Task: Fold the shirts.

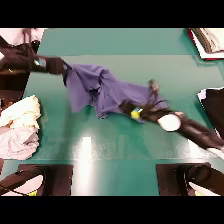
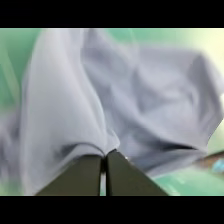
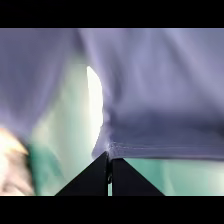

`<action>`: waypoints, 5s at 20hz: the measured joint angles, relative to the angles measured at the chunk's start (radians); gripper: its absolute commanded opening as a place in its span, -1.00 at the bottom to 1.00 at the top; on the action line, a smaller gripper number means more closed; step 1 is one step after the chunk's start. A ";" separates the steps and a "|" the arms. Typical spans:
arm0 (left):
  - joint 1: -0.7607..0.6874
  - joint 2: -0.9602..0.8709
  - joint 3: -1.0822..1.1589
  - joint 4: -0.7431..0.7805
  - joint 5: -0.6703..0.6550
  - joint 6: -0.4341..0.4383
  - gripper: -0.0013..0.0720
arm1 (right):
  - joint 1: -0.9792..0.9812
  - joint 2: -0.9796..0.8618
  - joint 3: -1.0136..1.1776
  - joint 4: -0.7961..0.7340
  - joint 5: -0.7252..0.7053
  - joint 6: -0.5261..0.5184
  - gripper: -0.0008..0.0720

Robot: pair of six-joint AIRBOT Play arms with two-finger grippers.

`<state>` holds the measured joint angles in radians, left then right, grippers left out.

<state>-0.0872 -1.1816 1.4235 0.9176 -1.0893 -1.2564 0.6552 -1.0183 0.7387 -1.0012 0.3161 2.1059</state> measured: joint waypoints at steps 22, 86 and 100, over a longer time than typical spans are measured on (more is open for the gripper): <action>0.000 0.313 0.724 0.101 0.163 -0.021 -0.89 | -1.038 0.138 1.350 -0.243 0.994 -0.500 -0.94; 0.327 0.084 -0.663 -0.085 0.031 0.037 -0.89 | -0.945 -0.099 0.252 -0.289 1.205 -0.609 0.43; 0.327 0.095 -0.638 -0.089 -0.034 0.044 -0.89 | -1.017 0.134 -0.322 0.027 0.822 -0.632 0.21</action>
<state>0.2398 -1.0863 0.7853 0.8288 -1.1229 -1.2125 -0.3614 -0.8841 0.4164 -0.9737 1.1385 1.4742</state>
